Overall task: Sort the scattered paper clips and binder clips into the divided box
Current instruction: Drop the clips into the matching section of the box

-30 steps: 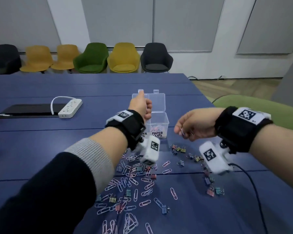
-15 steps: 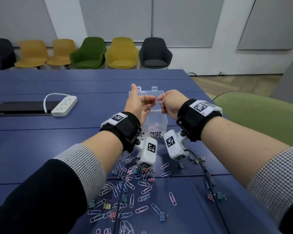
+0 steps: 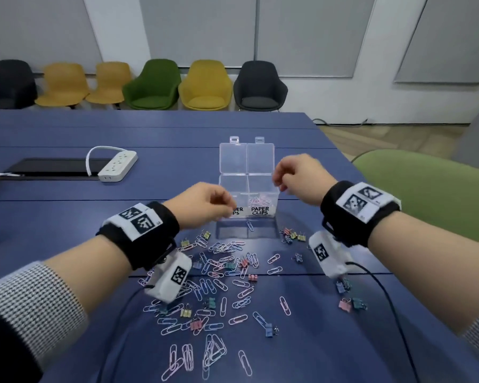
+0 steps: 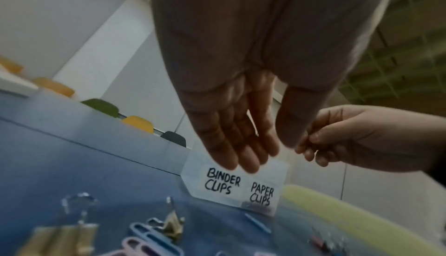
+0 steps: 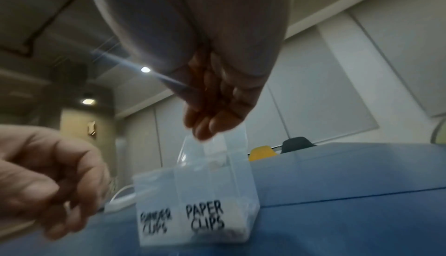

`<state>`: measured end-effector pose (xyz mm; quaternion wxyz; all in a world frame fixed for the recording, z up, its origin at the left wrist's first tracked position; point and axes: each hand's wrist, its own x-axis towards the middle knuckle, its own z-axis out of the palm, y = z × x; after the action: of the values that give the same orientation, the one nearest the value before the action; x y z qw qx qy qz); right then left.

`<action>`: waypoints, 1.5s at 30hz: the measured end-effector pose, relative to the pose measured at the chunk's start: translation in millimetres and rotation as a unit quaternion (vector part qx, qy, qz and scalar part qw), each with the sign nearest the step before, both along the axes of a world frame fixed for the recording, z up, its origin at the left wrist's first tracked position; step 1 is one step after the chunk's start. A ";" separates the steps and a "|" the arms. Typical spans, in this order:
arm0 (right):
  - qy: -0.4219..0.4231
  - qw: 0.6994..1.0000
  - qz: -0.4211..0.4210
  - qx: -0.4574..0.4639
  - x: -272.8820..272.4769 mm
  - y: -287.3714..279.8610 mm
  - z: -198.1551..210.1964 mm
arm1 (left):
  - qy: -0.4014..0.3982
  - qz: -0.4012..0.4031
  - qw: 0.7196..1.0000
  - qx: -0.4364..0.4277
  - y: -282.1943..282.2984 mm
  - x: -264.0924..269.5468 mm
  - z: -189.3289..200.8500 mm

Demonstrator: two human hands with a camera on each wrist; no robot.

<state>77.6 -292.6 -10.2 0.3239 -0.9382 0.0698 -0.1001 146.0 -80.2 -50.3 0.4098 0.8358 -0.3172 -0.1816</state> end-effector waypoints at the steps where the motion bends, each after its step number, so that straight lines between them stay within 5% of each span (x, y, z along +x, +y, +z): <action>1: 0.053 0.996 0.037 -0.059 -6.5 4.6 -3.7 | -0.040 -0.027 0.996 0.071 2.1 -2.9 -1.2; 5: 0.249 0.917 0.142 -0.276 -14.3 37.8 -21.4 | -0.165 -0.107 0.942 0.271 -4.3 -21.8 -1.1; 12: 0.294 0.847 0.206 -0.392 -4.9 59.9 -36.5 | -0.220 -0.157 0.898 0.347 -19.5 -35.8 -7.9; 17: 0.252 0.887 0.226 -0.315 -30.6 38.7 -39.9 | -0.231 -0.143 0.899 0.345 -20.6 -32.3 -13.9; 24: 0.224 0.907 0.216 -0.285 -54.5 35.4 -45.3 | -0.237 -0.113 0.897 0.355 -36.1 -31.9 -10.8; 45: 0.225 0.902 0.126 -0.346 -61.0 58.0 -52.3 | -0.201 -0.073 0.905 0.368 -43.9 -39.8 -11.8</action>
<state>16.7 -234.6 -62.5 -0.0350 -0.9898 -0.0166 0.1370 106.2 -124.1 -62.2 -0.0136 0.9205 -0.3633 -0.1433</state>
